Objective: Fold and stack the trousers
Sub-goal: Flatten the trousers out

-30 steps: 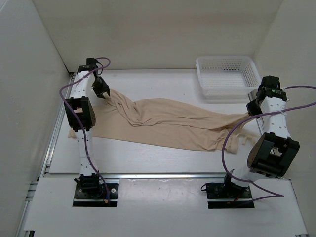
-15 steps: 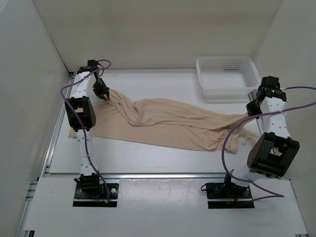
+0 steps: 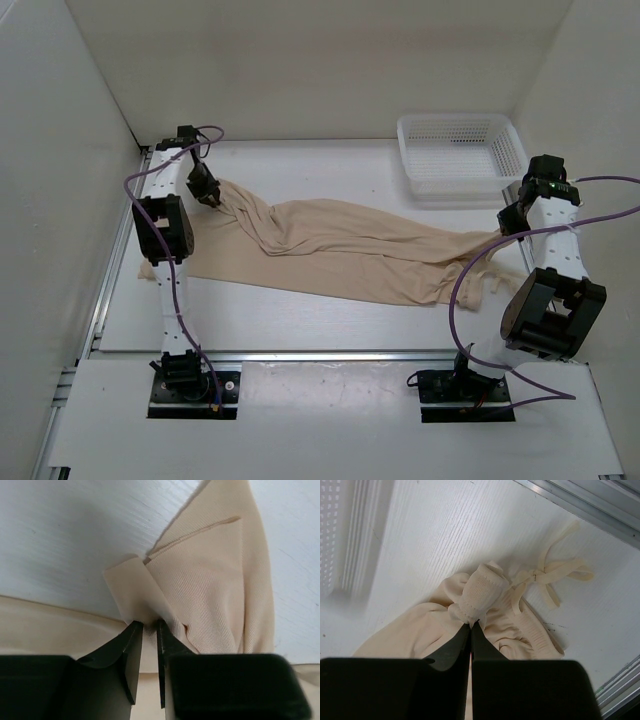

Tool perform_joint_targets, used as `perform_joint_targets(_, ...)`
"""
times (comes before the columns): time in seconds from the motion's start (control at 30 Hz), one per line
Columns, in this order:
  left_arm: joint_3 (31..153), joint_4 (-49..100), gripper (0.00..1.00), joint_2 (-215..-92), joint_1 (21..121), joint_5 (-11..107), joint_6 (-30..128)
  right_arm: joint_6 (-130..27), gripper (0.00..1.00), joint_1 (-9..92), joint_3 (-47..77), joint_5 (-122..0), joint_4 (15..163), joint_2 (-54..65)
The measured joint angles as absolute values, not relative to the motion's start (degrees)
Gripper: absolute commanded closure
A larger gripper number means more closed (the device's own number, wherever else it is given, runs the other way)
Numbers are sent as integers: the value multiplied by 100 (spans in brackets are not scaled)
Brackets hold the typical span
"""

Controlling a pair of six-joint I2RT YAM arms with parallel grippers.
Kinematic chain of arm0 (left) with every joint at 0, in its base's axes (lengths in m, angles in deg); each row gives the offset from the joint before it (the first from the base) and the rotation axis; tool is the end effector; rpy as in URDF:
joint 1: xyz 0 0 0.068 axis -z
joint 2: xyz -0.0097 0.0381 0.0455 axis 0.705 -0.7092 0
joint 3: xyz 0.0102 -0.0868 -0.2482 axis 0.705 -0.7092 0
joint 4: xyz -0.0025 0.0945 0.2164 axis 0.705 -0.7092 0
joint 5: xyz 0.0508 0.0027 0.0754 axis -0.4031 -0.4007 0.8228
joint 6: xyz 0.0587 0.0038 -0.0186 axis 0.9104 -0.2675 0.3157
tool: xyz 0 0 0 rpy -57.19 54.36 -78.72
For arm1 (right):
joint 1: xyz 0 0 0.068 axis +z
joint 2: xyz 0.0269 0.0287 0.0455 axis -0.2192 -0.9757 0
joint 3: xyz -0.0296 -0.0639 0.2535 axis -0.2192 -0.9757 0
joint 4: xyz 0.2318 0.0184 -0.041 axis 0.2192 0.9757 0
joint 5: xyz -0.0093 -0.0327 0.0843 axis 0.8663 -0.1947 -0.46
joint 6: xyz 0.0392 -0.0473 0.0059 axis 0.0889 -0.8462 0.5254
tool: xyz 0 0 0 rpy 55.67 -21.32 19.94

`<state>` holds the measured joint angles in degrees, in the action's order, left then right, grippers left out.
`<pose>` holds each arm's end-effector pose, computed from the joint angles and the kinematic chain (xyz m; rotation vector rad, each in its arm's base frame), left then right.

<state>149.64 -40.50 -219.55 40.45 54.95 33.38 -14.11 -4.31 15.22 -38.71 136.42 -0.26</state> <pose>0.4735 0.0352 0.1670 -0.7944 2.7902 -0.1051 0.2767 -0.0972 0.2830 1.3728 2.1511 -0.1612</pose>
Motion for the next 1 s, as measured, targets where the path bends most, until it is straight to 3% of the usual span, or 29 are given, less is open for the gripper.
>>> perform_joint_targets(0.1, 14964, -4052, 72, -22090, 4045, 5495, 3351, -1411, 100, -431, 1513, -3878, 13642, -26)
perform_joint_targets(0.13, 14964, -4056, 78, -22123, 4036, 5495, 3351, -1408, 100, -431, 1513, -3882, 13642, -26)
perform_joint_targets(0.17, 14964, -4054, 90, -22134, 4023, 5495, 3348, -1408, 100, -431, 1513, -3885, 13642, -26)
perform_joint_targets(0.43, 14962, -4117, 90, -21928, 3922, 5572, 3370, -1408, 100, -431, 1511, -3889, 13657, 127)
perform_joint_targets(1.0, 15016, -4082, 90, -19115, 2690, 5489, 3368, -1500, 100, -608, 2046, -3791, 14094, 892)
